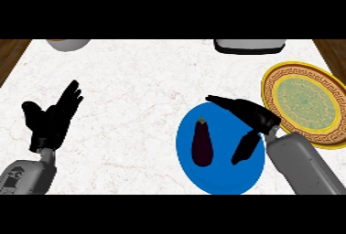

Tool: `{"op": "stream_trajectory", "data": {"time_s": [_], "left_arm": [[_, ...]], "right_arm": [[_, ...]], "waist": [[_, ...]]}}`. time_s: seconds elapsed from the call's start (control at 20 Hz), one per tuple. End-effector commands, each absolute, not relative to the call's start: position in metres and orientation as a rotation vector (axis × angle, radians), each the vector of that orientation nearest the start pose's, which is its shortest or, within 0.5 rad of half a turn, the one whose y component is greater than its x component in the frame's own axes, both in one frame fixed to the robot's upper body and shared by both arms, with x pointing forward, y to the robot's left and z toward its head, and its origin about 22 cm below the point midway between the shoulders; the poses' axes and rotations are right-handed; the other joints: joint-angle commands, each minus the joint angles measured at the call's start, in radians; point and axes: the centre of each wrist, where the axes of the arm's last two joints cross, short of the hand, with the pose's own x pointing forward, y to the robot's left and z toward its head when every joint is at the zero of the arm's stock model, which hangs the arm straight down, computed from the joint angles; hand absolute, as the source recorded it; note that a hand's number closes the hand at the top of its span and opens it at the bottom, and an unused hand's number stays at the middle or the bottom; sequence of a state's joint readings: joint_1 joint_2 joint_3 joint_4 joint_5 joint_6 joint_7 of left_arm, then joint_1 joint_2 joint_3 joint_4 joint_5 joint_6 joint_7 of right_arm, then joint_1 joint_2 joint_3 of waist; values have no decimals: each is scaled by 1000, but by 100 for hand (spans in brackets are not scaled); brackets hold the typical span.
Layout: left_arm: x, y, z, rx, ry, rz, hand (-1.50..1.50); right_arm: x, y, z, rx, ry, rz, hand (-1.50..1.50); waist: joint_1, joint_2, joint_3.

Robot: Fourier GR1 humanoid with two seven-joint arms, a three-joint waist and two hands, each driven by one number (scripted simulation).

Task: Pick the eggplant from the plate and place it in the plate

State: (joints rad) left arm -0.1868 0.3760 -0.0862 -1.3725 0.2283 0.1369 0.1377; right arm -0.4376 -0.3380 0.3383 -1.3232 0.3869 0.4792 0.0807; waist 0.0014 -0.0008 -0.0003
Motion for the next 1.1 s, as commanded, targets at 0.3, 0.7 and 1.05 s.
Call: {"op": "stream_trajectory", "data": {"time_s": [0.3,0.7,1.05], "left_arm": [[266,302,2,186,-1401,-83,0],[286,271,9,168,-1416,-81,0],[273,288,28,177,-1387,-105,0]], "right_arm": [[332,-187,55,-158,-1137,1460,-150],[346,-135,40,-160,-1074,1502,-150],[338,-152,25,-196,-1052,1532,-150]], "waist": [[1,0,0],[2,2,0],[3,0,0]]}}
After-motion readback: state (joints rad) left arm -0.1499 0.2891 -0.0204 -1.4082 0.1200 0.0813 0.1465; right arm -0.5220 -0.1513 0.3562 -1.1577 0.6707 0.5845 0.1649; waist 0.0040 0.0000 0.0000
